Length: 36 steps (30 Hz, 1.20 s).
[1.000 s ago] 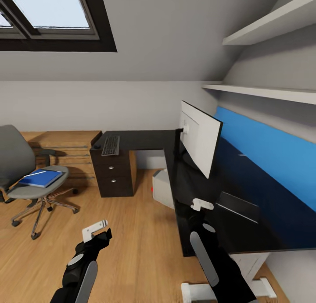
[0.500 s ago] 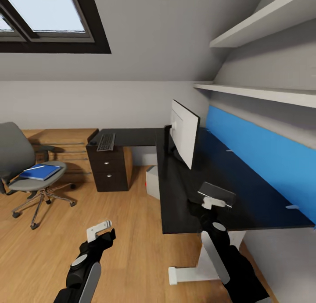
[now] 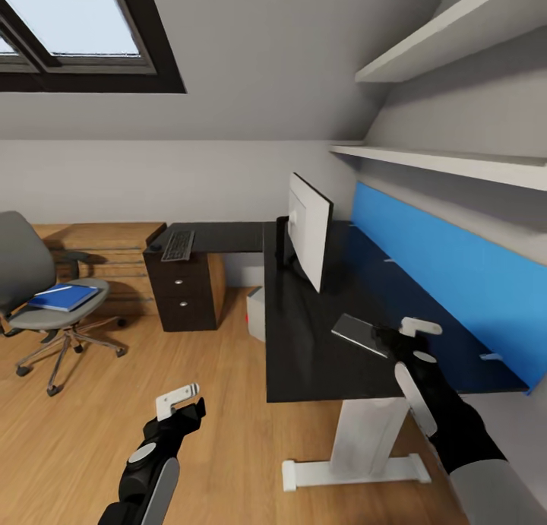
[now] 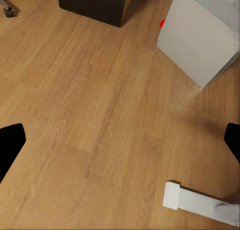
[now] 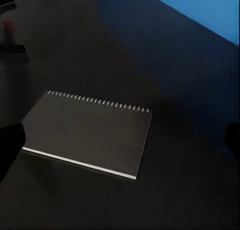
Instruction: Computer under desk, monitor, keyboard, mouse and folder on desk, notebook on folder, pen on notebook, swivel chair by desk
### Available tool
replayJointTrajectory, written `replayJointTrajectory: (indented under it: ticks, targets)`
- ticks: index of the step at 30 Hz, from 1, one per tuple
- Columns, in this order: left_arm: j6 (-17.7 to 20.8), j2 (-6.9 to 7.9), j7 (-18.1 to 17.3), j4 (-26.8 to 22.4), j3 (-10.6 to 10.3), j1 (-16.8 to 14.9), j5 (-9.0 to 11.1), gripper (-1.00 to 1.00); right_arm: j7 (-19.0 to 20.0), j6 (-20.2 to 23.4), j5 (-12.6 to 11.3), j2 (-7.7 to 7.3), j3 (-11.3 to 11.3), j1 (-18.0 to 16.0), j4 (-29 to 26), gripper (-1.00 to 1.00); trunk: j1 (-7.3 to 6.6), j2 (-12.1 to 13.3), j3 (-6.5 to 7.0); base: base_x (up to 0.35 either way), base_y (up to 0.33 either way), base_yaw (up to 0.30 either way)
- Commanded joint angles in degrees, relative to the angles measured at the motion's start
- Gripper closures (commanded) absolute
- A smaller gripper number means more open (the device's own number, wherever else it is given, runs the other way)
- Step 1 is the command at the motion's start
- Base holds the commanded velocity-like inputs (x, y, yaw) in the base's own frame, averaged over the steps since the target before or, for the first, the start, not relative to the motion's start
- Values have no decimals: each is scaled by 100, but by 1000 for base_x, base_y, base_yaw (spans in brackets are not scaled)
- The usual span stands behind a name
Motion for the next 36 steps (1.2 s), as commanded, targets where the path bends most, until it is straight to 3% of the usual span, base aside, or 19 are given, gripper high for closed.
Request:
replayJointTrajectory:
  ticks: [1, 4, 10, 12, 19, 36]
  targets:
    - [14, 0, 55, -8, -24, -4, 60, -100, -54, 13, -53, -37, 10, -94, 145, -100, 2, -4, -7, 210, -208, 0]
    - [10, 1, 59, 3, -77, -4, 53, -100, -43, -29, -67, -298, -32, -695, 1232, -100, 2, -4, -7, 230, -229, 0]
    - [12, 3, 56, 5, -86, -4, 59, -100, 71, -46, -225, -365, -134, -857, 1707, -100, 2, -4, -7, 239, -209, 0]
    - [11, 9, 52, 2, -87, -4, 60, -100, 108, -47, -406, -339, -159, -876, 1801, -100, 2, -4, -7, 302, -36, 0]
    - [6, 10, 51, -11, -88, -4, 60, -100, 519, -52, -457, -107, -170, -834, 1751, -100, 2, -4, -7, 316, -9, 0]
    - [6, 19, 44, -29, -92, -4, 60, -100, 583, -54, -317, -77, -55, -739, 1778, -100, 2, -4, -7, 320, 0, 0]
